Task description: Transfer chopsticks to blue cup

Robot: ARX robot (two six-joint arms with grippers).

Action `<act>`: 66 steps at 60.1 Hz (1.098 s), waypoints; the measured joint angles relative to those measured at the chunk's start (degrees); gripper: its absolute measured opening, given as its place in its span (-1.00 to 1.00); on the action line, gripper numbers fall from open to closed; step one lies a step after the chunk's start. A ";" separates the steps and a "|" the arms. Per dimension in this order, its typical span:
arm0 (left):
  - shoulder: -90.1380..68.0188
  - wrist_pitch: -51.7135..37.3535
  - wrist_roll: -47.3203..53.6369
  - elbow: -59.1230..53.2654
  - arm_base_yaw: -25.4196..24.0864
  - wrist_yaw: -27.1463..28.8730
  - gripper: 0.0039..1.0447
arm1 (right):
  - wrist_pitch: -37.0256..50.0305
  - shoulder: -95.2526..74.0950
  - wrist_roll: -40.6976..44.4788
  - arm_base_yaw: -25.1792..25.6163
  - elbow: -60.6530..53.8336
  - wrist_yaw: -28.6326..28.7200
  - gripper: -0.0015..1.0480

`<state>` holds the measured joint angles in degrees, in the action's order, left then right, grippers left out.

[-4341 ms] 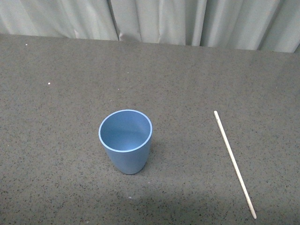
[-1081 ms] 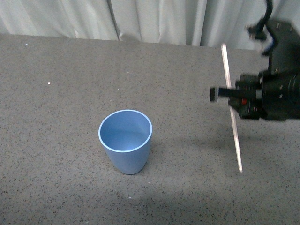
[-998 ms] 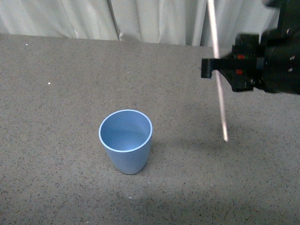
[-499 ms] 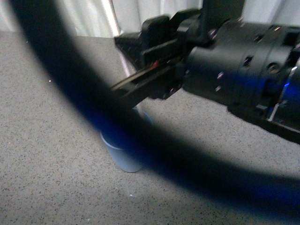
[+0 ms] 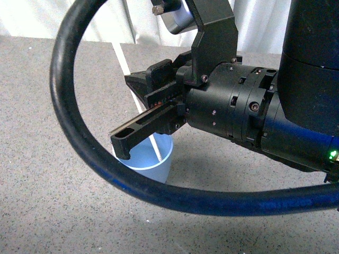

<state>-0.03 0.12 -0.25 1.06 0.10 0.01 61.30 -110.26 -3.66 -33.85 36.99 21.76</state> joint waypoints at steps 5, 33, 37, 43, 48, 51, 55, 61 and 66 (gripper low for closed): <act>0.00 0.00 0.00 0.00 0.00 0.00 0.88 | -0.33 0.07 -0.13 0.22 -0.02 0.24 -0.61; 0.00 0.00 0.00 0.00 0.00 0.00 0.88 | -15.67 13.51 -5.07 5.99 -3.69 -10.27 0.86; 0.00 0.00 0.00 0.00 0.00 0.00 0.88 | -24.81 17.31 -7.82 10.03 -4.94 -16.41 0.81; 0.00 0.00 0.00 0.00 0.00 0.00 0.88 | -32.41 22.21 -8.44 14.10 -7.63 -20.90 0.82; 0.00 0.00 0.00 0.00 0.00 0.00 0.88 | -34.93 26.14 -7.91 15.54 -9.66 -22.25 0.82; 0.00 0.00 0.00 0.00 0.00 0.00 0.88 | -37.40 29.90 -7.13 16.41 -11.13 -23.56 0.82; 0.00 0.00 0.00 0.00 0.00 0.00 0.88 | -37.97 33.81 -5.88 17.25 -12.98 -25.44 0.82; 0.00 0.00 0.00 0.00 0.00 0.00 0.88 | -38.32 40.37 -4.68 18.21 -16.28 -29.42 0.82; 0.00 0.00 0.00 0.00 0.00 0.00 0.88 | -36.79 46.05 -1.79 17.88 -19.82 -35.69 0.82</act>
<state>-0.03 0.12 -0.25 1.06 0.10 0.01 24.51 -64.20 -5.45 -15.97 17.17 -13.93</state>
